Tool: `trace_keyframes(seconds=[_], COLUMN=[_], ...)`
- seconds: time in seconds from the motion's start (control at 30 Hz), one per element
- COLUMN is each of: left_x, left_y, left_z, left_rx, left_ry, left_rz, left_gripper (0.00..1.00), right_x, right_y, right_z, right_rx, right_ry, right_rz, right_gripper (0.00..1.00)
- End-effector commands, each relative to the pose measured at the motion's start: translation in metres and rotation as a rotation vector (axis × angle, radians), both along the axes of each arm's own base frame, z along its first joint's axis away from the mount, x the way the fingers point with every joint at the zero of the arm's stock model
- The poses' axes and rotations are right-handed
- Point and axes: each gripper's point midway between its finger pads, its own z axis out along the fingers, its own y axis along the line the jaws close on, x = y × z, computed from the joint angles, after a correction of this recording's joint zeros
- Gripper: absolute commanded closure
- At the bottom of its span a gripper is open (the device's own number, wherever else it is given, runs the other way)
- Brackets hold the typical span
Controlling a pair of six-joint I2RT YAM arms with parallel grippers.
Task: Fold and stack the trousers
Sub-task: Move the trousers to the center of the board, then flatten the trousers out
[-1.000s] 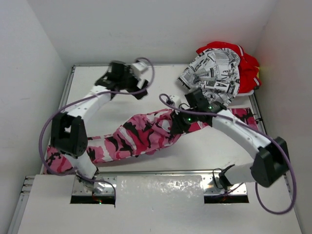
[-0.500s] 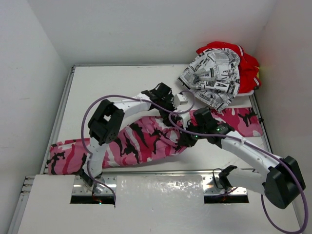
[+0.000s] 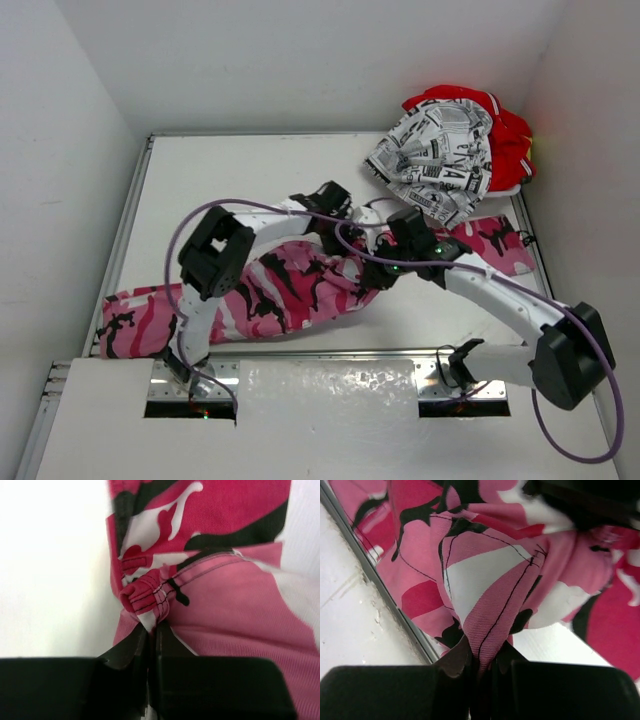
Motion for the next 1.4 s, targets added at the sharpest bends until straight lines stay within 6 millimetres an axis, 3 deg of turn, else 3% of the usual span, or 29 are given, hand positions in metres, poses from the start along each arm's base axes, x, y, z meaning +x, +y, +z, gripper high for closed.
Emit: trace_keyframes(seconds=[0.0,0.07,0.1,0.17,0.2,0.27,0.33,0.4,0.43,0.47,0.57,0.6,0.63,0.67,0.73,0.83,0.93,0.97,1.0,1.03,1.07,1.1,1.13,1.17,1.2,1.23,1.27,1.3,1.37], left_x=[-0.002,-0.008,0.001,-0.016,-0.014,-0.027,-0.024,-0.011,0.000,0.013,0.045,0.057,0.058,0.061,0.061,0.057,0.052,0.051,0.048,0.047,0.044,0.036,0.032,0.026,0.011,0.007,-0.003,-0.007,-0.011], left_y=[0.100,0.142,0.170,0.203,0.225,0.248,0.279,0.311,0.321,0.348,0.393,0.400,0.405,0.394,0.367,0.352,0.371,0.376,0.384,0.405,0.413,0.421,0.443,0.450,0.450,0.461,0.457,0.453,0.437], left_z=[0.007,0.013,0.042,0.049,0.072,0.077,0.093,0.105,0.117,0.125,0.162,0.186,0.192,0.201,0.236,0.281,0.340,0.358,0.394,0.412,0.434,0.475,0.494,0.515,0.555,0.567,0.590,0.597,0.600], left_rx=[0.089,0.108,0.089,0.115,0.110,0.131,0.127,0.109,0.084,0.058,-0.100,-0.177,-0.213,-0.270,-0.417,-0.518,-0.561,-0.587,-0.607,-0.616,-0.652,-0.671,-0.669,-0.674,-0.682,-0.670,-0.657,-0.648,-0.677], left_ry=[0.117,0.127,0.063,0.040,-0.035,-0.044,-0.077,-0.105,-0.135,-0.156,-0.177,-0.195,-0.172,-0.156,-0.162,-0.252,-0.409,-0.436,-0.523,-0.582,-0.619,-0.727,-0.801,-0.858,-0.966,-1.015,-1.092,-1.121,-1.107], left_rz=[0.181,0.252,0.315,0.333,0.376,0.432,0.558,0.721,0.780,0.887,1.113,1.164,1.178,1.139,1.035,0.954,0.987,0.999,0.993,1.035,1.057,1.046,1.078,1.088,1.068,1.085,1.052,1.024,0.950], left_gripper=[1.00,1.00,1.00,1.00,1.00,1.00,1.00,1.00,1.00,1.00,1.00,1.00,1.00,1.00,1.00,1.00,1.00,1.00,1.00,1.00,1.00,1.00,1.00,1.00,1.00,1.00,1.00,1.00,1.00], right_x=[0.029,0.033,0.034,0.028,0.034,0.032,0.049,0.077,0.085,0.112,0.159,0.166,0.175,0.179,0.176,0.174,0.173,0.181,0.177,0.169,0.176,0.174,0.151,0.145,0.138,0.127,0.124,0.120,0.124], right_y=[0.028,0.043,0.059,0.085,0.099,0.123,0.138,0.141,0.136,0.125,0.074,0.059,0.042,0.034,0.035,0.052,0.087,0.105,0.122,0.148,0.174,0.192,0.218,0.235,0.256,0.263,0.265,0.265,0.262], right_z=[0.041,0.049,0.054,0.059,0.060,0.068,0.068,0.077,0.061,0.070,0.062,0.067,0.071,0.075,0.097,0.130,0.183,0.212,0.226,0.273,0.269,0.282,0.324,0.345,0.341,0.351,0.372,0.377,0.352], right_rx=[0.084,0.109,0.114,0.128,0.141,0.223,0.232,0.206,0.147,0.123,0.031,0.013,-0.011,-0.041,-0.018,0.077,0.190,0.241,0.287,0.375,0.403,0.454,0.581,0.665,0.726,0.787,0.881,0.902,0.859], right_ry=[-0.104,-0.113,-0.119,-0.127,-0.112,-0.059,-0.058,-0.096,-0.052,-0.077,-0.041,-0.053,-0.085,-0.124,-0.194,-0.256,-0.377,-0.430,-0.441,-0.504,-0.490,-0.495,-0.495,-0.529,-0.459,-0.439,-0.438,-0.460,-0.415], right_rz=[0.059,0.092,0.133,0.210,0.228,0.260,0.242,0.188,0.152,0.068,-0.188,-0.241,-0.273,-0.289,-0.222,-0.171,-0.080,-0.048,0.006,0.058,0.091,0.124,0.206,0.255,0.280,0.325,0.328,0.348,0.322], right_gripper=[1.00,1.00,1.00,1.00,1.00,1.00,1.00,1.00,1.00,1.00,1.00,1.00,1.00,1.00,1.00,1.00,1.00,1.00,1.00,1.00,1.00,1.00,1.00,1.00,1.00,1.00,1.00,1.00,1.00])
